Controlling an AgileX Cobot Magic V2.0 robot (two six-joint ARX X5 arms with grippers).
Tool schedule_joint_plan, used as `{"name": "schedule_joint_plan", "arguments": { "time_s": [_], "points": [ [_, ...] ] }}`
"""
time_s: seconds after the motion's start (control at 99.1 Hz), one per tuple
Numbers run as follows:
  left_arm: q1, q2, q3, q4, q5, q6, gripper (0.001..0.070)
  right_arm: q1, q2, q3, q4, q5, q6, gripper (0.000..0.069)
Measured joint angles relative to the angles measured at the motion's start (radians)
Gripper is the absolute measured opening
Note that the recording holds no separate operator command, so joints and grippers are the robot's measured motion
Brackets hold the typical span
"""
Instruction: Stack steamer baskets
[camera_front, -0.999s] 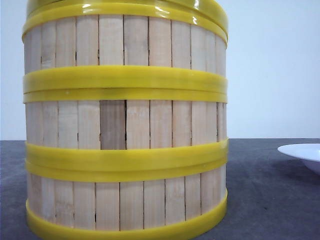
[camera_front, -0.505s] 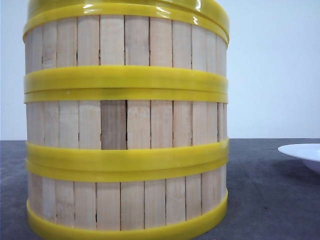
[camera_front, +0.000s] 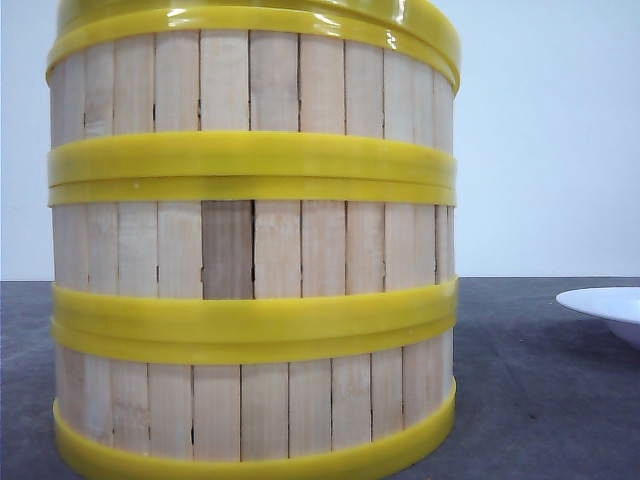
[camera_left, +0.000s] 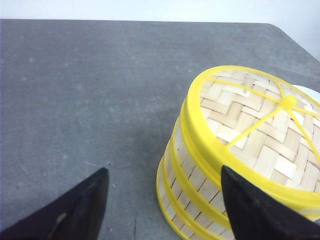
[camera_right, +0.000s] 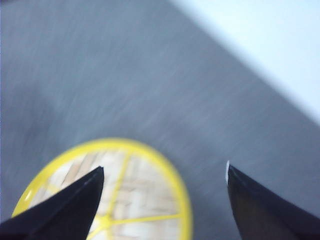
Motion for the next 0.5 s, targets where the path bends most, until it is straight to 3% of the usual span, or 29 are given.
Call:
{"name": "schedule_joint_plan", "arguments": {
  "time_s": [0.262, 0.505],
  "points": [
    [0.000, 0.000, 0.000, 0.021, 0.000, 0.007, 0.0431, 0.000, -0.196, 0.012, -0.075, 0.206, 0.000, 0.0479],
    [0.000, 0.000, -0.067, 0.099, 0.009, 0.007, 0.0431, 0.000, -0.338, -0.077, -0.098, 0.314, 0.033, 0.0444]
  ]
}}
